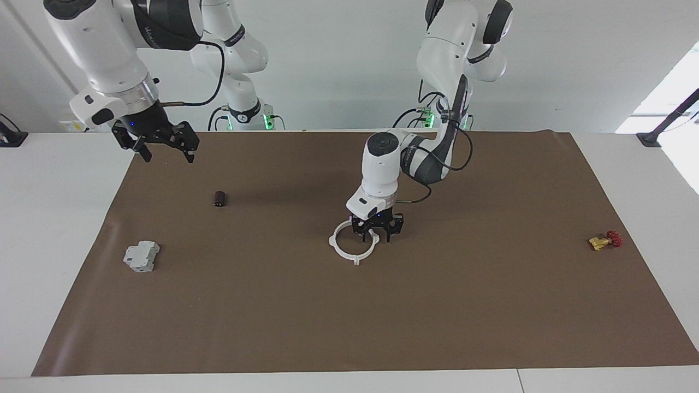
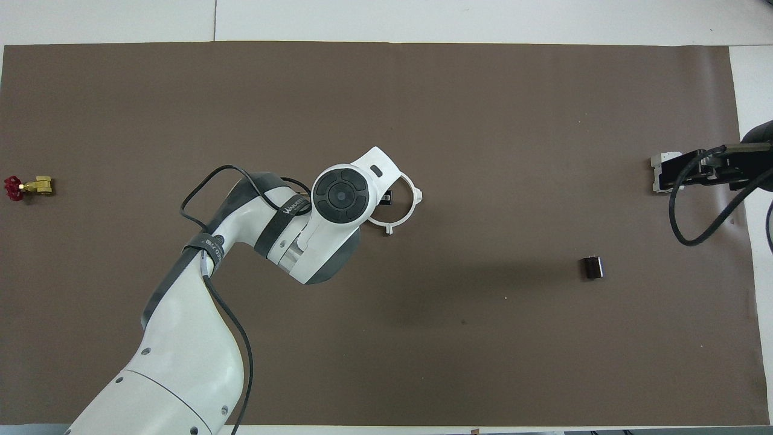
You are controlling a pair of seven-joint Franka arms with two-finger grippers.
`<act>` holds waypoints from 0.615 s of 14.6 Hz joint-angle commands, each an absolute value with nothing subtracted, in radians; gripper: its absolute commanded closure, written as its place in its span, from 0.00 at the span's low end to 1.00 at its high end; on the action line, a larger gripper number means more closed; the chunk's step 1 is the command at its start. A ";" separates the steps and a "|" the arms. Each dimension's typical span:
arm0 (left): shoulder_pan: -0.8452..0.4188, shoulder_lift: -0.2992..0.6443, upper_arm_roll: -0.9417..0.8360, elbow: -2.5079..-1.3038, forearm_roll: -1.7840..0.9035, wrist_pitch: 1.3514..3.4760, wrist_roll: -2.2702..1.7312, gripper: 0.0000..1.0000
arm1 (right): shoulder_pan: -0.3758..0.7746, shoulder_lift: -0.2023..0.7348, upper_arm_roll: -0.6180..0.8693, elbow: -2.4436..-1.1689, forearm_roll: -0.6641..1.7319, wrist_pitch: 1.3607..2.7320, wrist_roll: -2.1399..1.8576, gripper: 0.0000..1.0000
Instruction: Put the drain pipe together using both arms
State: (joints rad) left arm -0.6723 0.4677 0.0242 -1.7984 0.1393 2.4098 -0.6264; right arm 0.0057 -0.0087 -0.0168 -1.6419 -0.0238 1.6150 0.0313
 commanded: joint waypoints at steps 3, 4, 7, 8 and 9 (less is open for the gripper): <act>-0.597 0.290 0.031 -1.868 0.149 2.259 -0.630 0.00 | -0.008 -0.017 -0.008 -1.620 -0.008 1.576 0.002 0.00; -0.559 0.238 0.031 -1.899 0.149 2.226 -0.627 0.00 | -0.009 -0.015 -0.008 -1.606 -0.008 1.559 0.002 0.00; -0.453 0.109 0.031 -1.979 0.149 2.204 -0.618 0.00 | -0.012 -0.015 -0.011 -1.606 -0.008 1.552 0.005 0.00; -0.421 0.083 0.031 -1.989 0.149 2.203 -0.595 0.00 | -0.009 -0.015 -0.012 -1.605 -0.008 1.555 0.012 0.00; -0.390 0.063 0.031 -1.994 0.147 2.189 -0.562 0.00 | -0.009 -0.014 -0.011 -1.603 -0.008 1.555 0.012 0.00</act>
